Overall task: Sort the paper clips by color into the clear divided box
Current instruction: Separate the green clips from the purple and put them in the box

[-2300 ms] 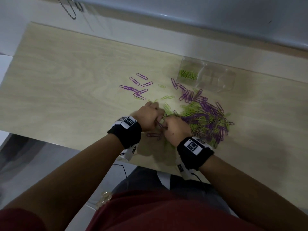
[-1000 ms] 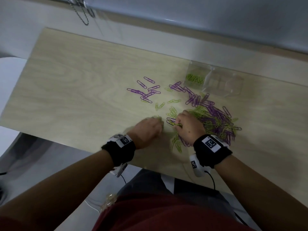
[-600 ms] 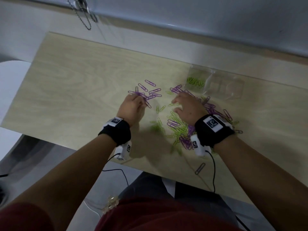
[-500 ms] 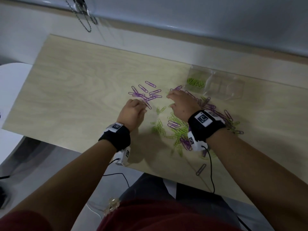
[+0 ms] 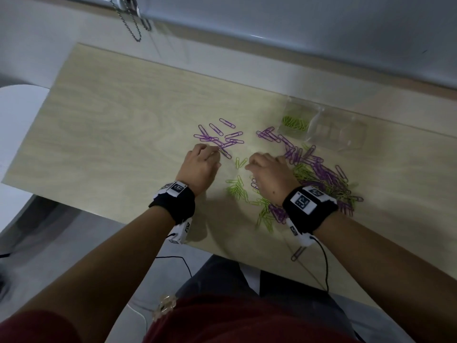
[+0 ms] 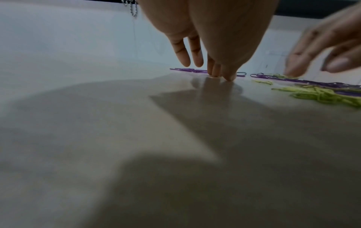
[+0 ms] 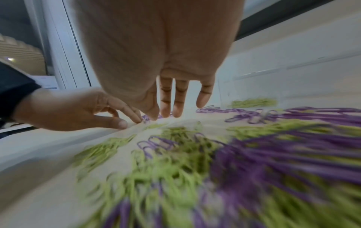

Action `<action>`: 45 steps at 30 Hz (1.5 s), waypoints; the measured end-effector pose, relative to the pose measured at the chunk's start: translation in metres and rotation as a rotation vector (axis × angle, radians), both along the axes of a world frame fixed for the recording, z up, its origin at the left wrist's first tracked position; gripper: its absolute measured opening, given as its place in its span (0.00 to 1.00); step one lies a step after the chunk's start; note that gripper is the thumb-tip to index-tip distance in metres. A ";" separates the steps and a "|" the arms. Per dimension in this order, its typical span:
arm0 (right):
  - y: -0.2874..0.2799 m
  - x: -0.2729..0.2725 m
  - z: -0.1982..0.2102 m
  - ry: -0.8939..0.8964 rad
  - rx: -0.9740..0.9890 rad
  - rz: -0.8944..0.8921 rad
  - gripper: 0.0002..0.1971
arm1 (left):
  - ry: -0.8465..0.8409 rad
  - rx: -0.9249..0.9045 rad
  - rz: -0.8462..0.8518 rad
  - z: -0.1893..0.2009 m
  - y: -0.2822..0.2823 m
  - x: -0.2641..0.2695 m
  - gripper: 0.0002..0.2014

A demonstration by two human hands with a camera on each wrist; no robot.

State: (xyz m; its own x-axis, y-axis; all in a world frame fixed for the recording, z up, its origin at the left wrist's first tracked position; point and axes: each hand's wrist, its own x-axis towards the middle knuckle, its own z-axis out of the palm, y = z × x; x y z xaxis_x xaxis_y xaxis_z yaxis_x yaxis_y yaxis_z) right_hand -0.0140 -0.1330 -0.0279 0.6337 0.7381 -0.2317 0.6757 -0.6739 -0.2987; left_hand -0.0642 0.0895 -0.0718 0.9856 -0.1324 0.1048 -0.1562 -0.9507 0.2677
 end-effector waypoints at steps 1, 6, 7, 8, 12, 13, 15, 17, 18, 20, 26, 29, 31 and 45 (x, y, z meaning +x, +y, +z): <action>0.011 0.004 0.002 -0.010 0.013 -0.003 0.21 | 0.004 0.006 -0.010 0.000 0.000 0.000 0.11; 0.057 0.018 -0.004 -0.031 -0.012 0.003 0.21 | 0.014 0.060 -0.021 0.006 -0.003 0.001 0.14; 0.060 0.020 -0.007 -0.042 -0.034 0.006 0.20 | 0.017 0.078 -0.017 0.006 -0.004 0.002 0.14; 0.060 0.021 -0.009 -0.053 -0.046 0.000 0.19 | 0.025 0.097 -0.014 0.007 -0.004 0.001 0.14; 0.050 0.031 -0.017 -0.021 0.108 -0.077 0.09 | 0.071 0.100 -0.001 0.010 -0.006 0.004 0.14; 0.048 0.034 -0.018 0.017 0.151 -0.118 0.06 | 0.085 0.069 0.025 0.009 -0.007 0.007 0.14; 0.046 0.042 -0.018 0.094 0.179 -0.187 0.07 | 0.097 -0.024 0.096 0.010 -0.008 0.014 0.14; 0.047 0.048 -0.018 0.139 0.152 -0.204 0.07 | 0.081 -0.095 0.121 0.009 -0.007 0.021 0.13; 0.047 0.050 -0.019 0.150 0.130 -0.200 0.07 | 0.067 -0.109 0.110 0.010 -0.009 0.024 0.12; 0.045 0.054 -0.019 0.172 0.115 -0.209 0.07 | 0.042 -0.112 0.056 0.014 -0.016 0.028 0.09; 0.040 0.065 -0.014 0.110 0.247 -0.338 0.08 | 0.000 -0.091 -0.092 0.011 -0.031 0.027 0.08; 0.041 0.068 -0.011 0.109 0.246 -0.290 0.13 | 0.065 -0.087 -0.169 0.008 -0.036 0.012 0.12; 0.036 0.063 -0.010 0.118 0.186 -0.199 0.15 | 0.095 -0.097 -0.200 0.007 -0.037 0.002 0.13; -0.044 -0.004 -0.016 0.141 0.208 -0.261 0.02 | 0.334 -0.213 -0.157 0.015 -0.082 0.003 0.08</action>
